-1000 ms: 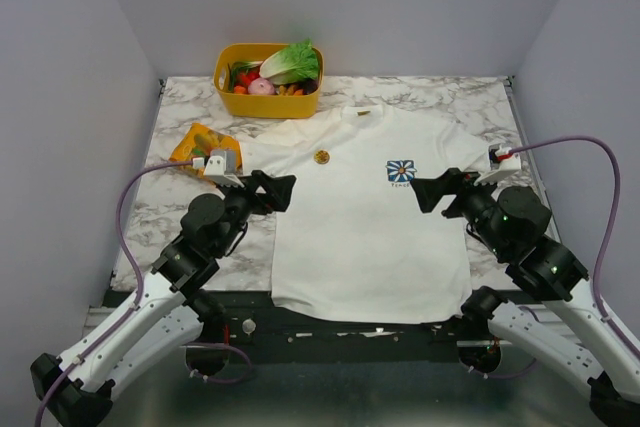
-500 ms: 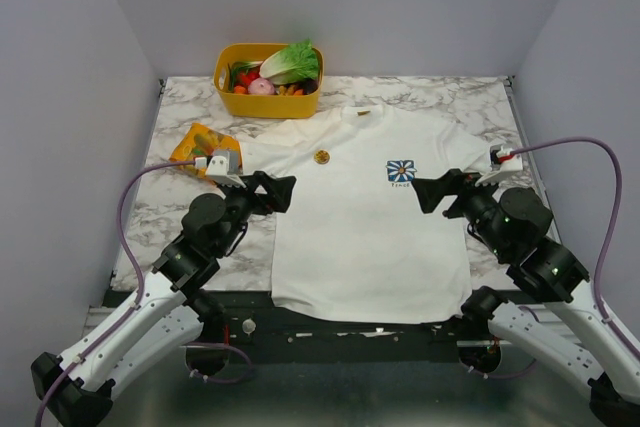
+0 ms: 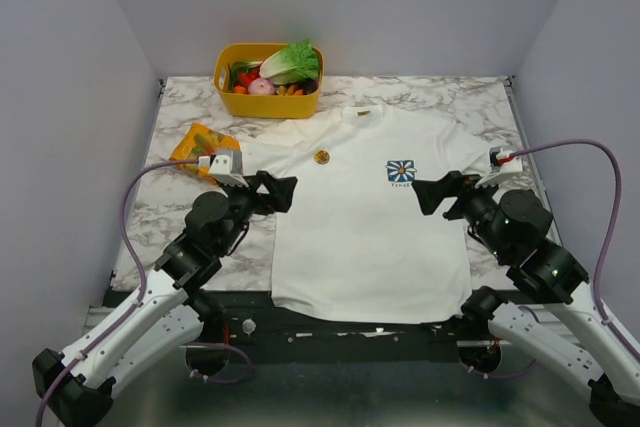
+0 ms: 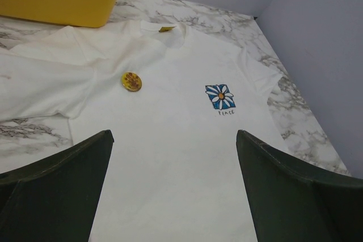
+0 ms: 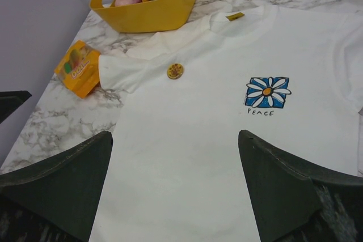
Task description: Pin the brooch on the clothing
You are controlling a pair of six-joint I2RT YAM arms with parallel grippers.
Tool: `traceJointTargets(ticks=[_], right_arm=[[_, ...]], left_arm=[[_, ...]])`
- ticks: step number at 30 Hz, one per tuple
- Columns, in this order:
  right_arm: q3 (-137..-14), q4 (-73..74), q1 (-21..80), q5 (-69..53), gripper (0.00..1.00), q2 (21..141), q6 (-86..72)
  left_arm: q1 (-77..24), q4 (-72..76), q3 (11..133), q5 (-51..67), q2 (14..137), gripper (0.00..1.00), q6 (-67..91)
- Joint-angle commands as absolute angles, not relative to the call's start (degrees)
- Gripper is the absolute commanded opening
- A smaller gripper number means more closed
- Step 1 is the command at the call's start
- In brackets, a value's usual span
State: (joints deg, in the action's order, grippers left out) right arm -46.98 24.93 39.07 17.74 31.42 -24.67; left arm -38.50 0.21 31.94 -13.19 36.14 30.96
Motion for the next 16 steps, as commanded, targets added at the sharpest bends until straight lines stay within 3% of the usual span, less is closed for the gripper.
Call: traceJointTargets(ticks=[1,16], right_arm=[[-46.32,24.08,39.55,18.11,1.0,31.03,-23.91],[-44.91,23.82,39.55,17.49,1.0,31.73,-24.17]], left_arm=[[-38.76,1.67,32.34,-12.39,36.56,0.99,30.23],[-38.67,3.52,31.46,-10.55,36.74,0.99,29.09]])
